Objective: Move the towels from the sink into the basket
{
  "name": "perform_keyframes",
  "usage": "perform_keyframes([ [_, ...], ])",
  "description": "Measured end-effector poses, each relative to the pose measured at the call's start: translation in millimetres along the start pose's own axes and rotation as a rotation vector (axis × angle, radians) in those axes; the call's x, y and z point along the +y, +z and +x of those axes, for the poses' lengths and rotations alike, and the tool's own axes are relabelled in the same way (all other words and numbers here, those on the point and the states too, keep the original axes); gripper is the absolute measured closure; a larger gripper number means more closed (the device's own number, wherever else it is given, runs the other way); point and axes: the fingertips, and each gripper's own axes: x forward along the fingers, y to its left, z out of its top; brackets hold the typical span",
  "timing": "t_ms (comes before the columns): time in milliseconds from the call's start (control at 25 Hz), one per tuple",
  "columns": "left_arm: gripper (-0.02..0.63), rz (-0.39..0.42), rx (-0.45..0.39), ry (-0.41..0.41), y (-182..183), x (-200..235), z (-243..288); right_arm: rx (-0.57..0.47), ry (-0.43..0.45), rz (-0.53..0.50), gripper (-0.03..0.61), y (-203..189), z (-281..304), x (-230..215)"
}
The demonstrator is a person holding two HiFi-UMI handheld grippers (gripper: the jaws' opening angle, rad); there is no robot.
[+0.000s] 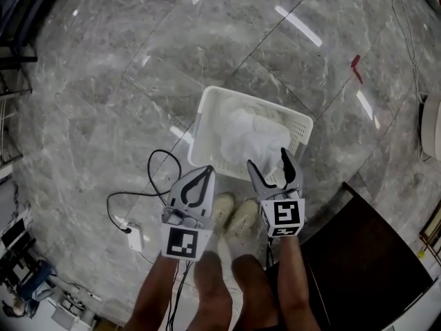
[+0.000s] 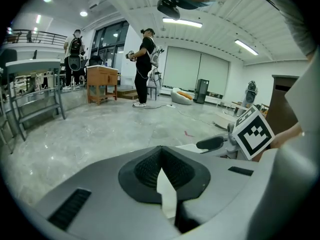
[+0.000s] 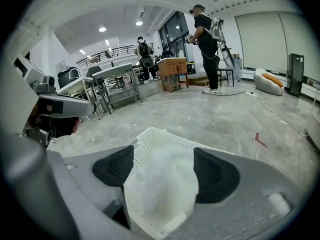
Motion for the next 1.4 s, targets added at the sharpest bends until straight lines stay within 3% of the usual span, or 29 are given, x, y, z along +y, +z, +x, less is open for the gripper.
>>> perform_keyframes([
  [320, 0.604, 0.014, -0.003, -0.018, 16.2, -9.4, -5.2, -0.008, -0.007, 0.0, 0.195, 18.0, -12.9, 0.1],
  [520, 0.604, 0.039, -0.021, -0.034, 48.1, -21.3, -22.8, -0.044, 0.017, -0.026, 0.196, 55.0, -35.5, 12.8],
  [840, 0.604, 0.103, -0.126, -0.063, 153.7, -50.4, -65.2, -0.133, -0.001, -0.035, 0.266, 152.3, -109.8, 18.6],
  [1240, 0.604, 0.172, -0.222, -0.128, 296.3, -120.0, -152.2, -0.239, -0.075, -0.013, 0.34, 274.7, -257.1, 20.6],
  [1400, 0.604, 0.285, -0.281, -0.164, 342.0, -141.9, -185.4, -0.299, -0.129, 0.002, 0.38, 319.0, -312.2, 20.0],
])
